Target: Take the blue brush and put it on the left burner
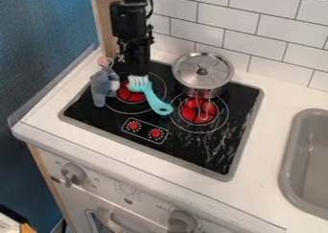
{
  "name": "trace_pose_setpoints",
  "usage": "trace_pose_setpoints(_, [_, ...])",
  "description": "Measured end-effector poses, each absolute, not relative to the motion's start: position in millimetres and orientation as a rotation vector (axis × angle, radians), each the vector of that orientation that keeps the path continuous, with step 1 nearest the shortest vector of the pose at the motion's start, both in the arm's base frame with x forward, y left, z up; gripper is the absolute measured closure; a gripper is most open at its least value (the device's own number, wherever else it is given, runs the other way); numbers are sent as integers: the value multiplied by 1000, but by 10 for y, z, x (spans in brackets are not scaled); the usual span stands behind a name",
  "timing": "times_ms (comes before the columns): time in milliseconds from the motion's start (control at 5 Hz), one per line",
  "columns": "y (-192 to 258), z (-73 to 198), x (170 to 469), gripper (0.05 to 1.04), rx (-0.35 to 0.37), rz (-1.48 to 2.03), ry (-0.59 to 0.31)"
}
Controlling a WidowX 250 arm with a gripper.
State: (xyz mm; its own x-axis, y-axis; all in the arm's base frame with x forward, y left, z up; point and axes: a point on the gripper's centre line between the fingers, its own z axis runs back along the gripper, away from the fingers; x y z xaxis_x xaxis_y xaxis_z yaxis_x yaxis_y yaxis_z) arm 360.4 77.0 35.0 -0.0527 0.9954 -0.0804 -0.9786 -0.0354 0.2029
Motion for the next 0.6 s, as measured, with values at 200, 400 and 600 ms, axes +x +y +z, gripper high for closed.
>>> trace_pose_setpoints(200, [588,471,3537,1012,100,1556,138])
trace_pose_setpoints(400, [512,715,3452,873,75,1580,10])
trace_pose_setpoints(600, [521,738,3469,616,63,1582,-7])
